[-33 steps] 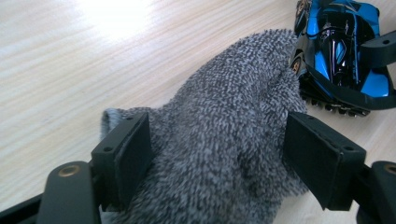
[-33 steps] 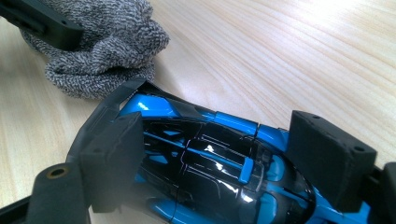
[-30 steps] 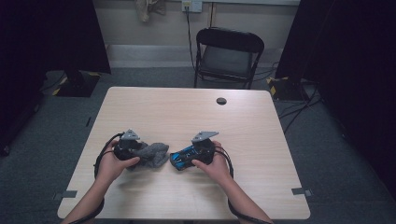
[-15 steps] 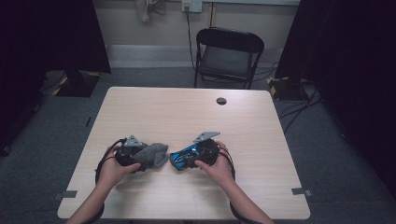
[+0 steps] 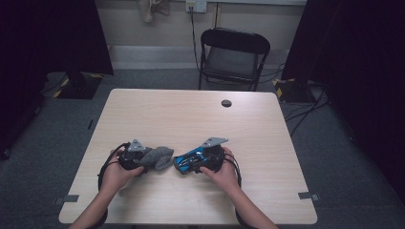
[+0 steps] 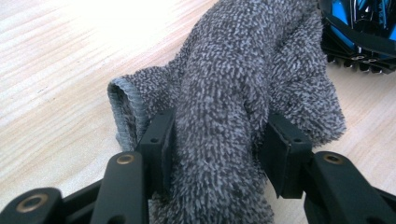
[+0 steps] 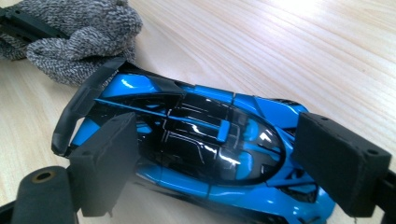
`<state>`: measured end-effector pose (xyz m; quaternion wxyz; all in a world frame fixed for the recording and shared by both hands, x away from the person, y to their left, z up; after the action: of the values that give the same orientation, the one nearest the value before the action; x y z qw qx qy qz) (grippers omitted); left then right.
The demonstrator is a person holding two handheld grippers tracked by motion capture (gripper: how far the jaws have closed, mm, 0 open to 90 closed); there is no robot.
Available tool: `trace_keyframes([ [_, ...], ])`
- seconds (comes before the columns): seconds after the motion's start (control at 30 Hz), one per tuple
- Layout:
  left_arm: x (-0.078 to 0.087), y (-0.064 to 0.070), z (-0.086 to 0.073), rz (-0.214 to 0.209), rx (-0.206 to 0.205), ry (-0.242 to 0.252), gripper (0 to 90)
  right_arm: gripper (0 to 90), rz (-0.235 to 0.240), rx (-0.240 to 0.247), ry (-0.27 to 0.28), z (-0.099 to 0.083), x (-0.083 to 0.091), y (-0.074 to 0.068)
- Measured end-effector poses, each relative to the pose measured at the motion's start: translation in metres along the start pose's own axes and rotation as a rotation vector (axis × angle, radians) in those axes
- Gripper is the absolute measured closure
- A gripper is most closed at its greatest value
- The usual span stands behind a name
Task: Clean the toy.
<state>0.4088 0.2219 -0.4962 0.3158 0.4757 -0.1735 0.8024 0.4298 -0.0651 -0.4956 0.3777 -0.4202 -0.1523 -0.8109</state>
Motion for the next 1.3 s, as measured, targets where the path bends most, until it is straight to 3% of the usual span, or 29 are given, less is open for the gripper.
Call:
trace_keyframes([
  [0.2,0.000,-0.003,-0.001,-0.002,0.013,0.008,57.2,13.9,-0.010,-0.031,-0.024,-0.002,0.003,0.005],
  [0.3,0.001,-0.003,0.000,0.001,0.015,0.008,59.8,11.6,-0.032,-0.004,-0.053,-0.004,0.003,0.006],
  [0.4,0.001,-0.003,0.001,0.012,0.016,0.002,61.7,11.6,-0.016,-0.030,-0.052,-0.008,0.004,0.009],
  [0.9,0.001,-0.001,0.004,0.001,0.028,0.009,64.6,11.8,-0.018,-0.016,-0.053,-0.008,0.004,0.011],
  [1.13,0.005,-0.008,0.018,-0.016,0.080,0.033,67.4,11.8,-0.018,-0.016,-0.044,-0.009,0.004,0.011],
  [1.3,0.002,-0.004,0.040,-0.025,0.059,0.042,67.6,11.8,-0.017,-0.017,-0.046,-0.009,0.004,0.011],
])
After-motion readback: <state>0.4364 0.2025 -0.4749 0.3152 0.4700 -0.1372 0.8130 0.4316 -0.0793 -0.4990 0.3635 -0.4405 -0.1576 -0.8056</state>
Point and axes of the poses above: each handheld gripper's, and its own axes: x roughly backward along the jaws, z roughly out of its top, y roughly to its right, the point moved 2 cm from there along -x, roughly forward along the jaws, and after that the axes turned 13 degrees about -y, right-handed, at the moved point
